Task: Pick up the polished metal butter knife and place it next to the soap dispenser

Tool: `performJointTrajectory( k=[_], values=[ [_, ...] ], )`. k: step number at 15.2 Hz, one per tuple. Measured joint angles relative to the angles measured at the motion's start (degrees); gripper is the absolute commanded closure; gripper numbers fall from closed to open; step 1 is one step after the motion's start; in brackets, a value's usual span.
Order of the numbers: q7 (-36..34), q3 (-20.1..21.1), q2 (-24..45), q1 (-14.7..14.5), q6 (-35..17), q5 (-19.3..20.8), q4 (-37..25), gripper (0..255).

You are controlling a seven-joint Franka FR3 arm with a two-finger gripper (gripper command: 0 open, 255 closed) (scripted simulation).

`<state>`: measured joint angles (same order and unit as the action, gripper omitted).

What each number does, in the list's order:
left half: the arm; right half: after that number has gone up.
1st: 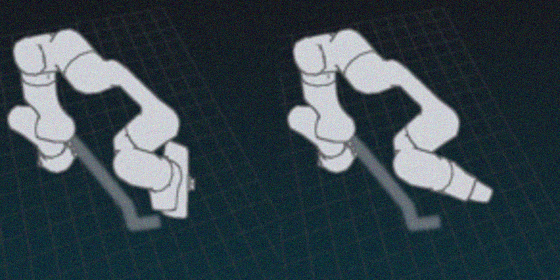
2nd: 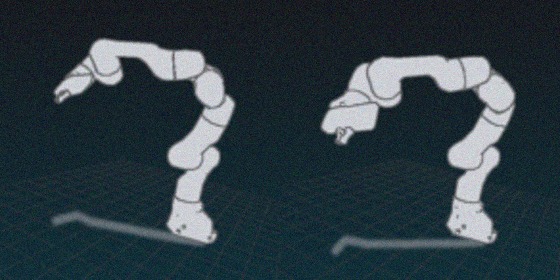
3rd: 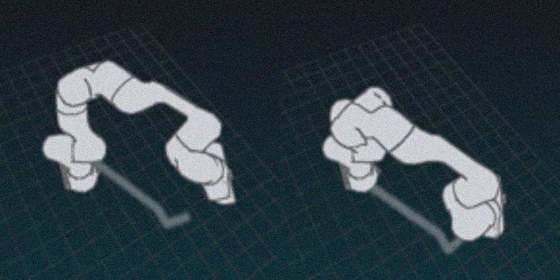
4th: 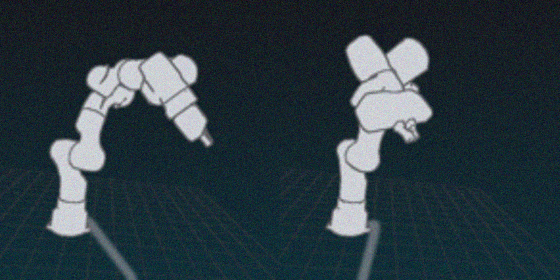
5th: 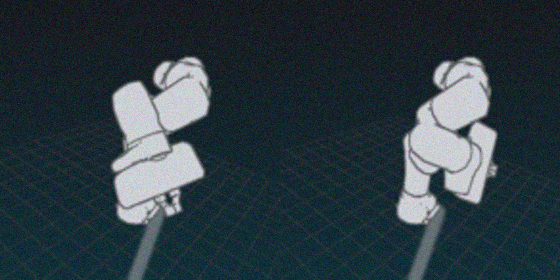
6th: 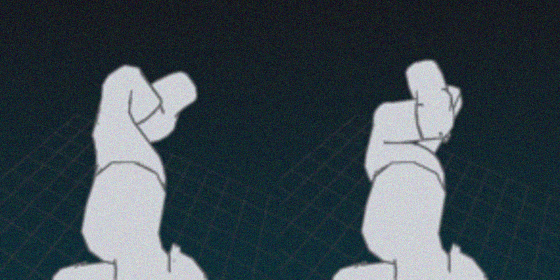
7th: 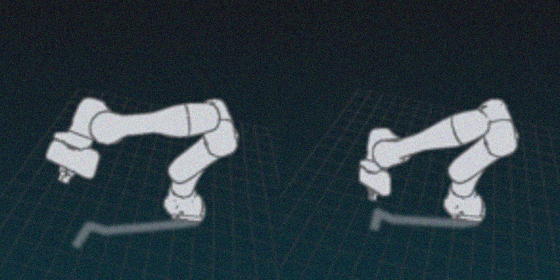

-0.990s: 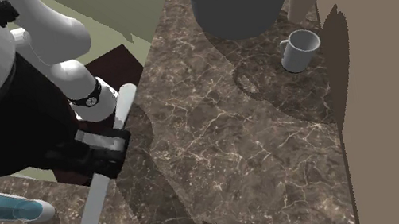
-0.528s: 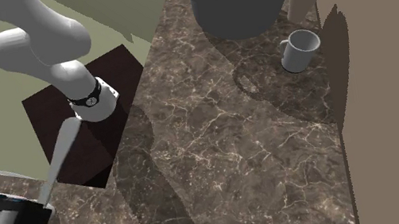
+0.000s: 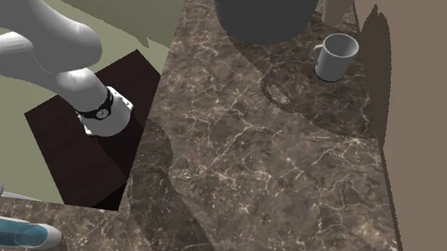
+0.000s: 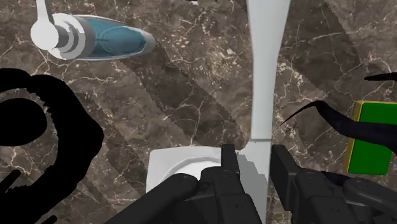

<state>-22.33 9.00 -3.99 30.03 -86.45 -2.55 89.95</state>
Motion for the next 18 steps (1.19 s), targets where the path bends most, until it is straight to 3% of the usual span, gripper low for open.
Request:
performJointTrajectory(
  k=[7,15,18],
  values=[
    [8.36,-4.26,6.89,4.13,1.48,0.83,-8.01,255],
    [17.05,-7.97,20.00,9.19,6.62,0.85,-25.96,255],
    [17.94,-8.26,20.66,9.75,5.20,0.82,-25.16,255]
  ],
)
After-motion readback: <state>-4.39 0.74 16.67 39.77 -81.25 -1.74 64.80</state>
